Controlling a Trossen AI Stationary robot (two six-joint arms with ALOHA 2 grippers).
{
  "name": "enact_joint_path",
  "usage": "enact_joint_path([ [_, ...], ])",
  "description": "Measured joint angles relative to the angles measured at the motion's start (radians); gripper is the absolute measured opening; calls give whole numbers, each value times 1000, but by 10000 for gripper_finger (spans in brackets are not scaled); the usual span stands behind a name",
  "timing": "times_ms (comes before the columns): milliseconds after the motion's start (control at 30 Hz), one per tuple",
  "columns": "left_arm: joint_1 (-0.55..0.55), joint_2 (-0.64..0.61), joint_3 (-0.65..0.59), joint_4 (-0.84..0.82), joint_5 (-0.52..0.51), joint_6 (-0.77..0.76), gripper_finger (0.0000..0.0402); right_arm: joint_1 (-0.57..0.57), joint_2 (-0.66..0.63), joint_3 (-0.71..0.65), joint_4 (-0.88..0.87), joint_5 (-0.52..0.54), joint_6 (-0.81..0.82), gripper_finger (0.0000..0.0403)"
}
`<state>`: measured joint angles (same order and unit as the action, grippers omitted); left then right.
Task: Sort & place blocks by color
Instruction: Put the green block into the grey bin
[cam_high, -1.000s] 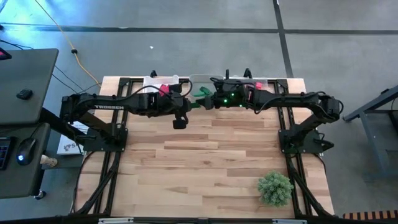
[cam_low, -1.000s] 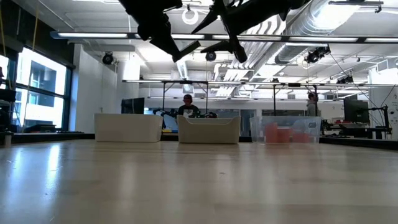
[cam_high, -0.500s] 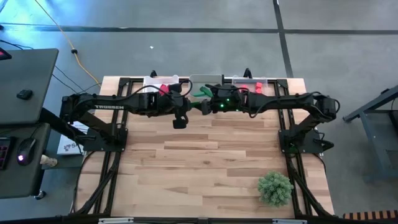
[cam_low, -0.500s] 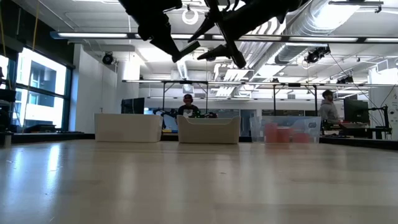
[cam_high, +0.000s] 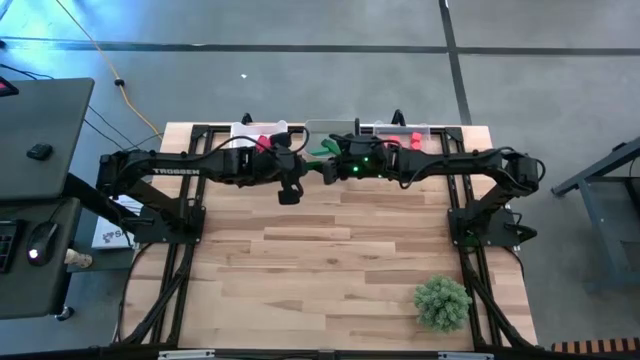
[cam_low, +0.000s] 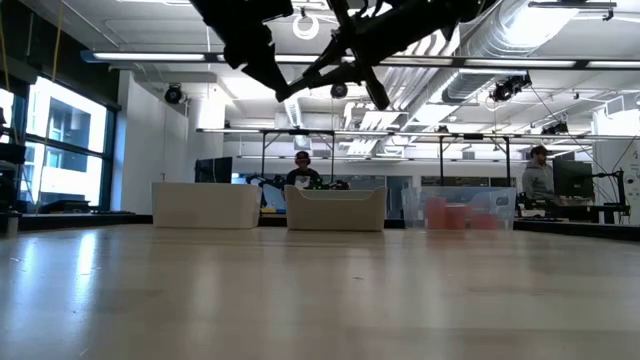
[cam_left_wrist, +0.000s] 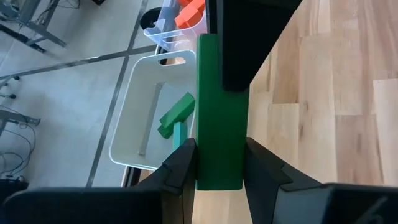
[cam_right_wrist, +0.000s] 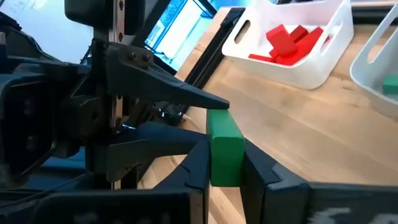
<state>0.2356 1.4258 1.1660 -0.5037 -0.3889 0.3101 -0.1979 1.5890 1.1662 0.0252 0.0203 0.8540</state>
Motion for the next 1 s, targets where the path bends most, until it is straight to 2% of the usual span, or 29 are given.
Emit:
enact_joint_path([
  [133, 1, 0, 0, 4, -4, 4, 84, -12, 0, 0, 7, -9, -20, 32],
  [367, 15, 0, 0, 11, -33, -9, 120, -51, 0, 0, 8, -48, -69, 40],
  [700, 62, -1, 0, 42, -46, -13, 153, -160, 2, 0, -15, -92, -154, 37],
  [1000, 107, -1, 0, 91, -49, -41, 157, -277, 1, 0, -44, -79, -304, 37],
])
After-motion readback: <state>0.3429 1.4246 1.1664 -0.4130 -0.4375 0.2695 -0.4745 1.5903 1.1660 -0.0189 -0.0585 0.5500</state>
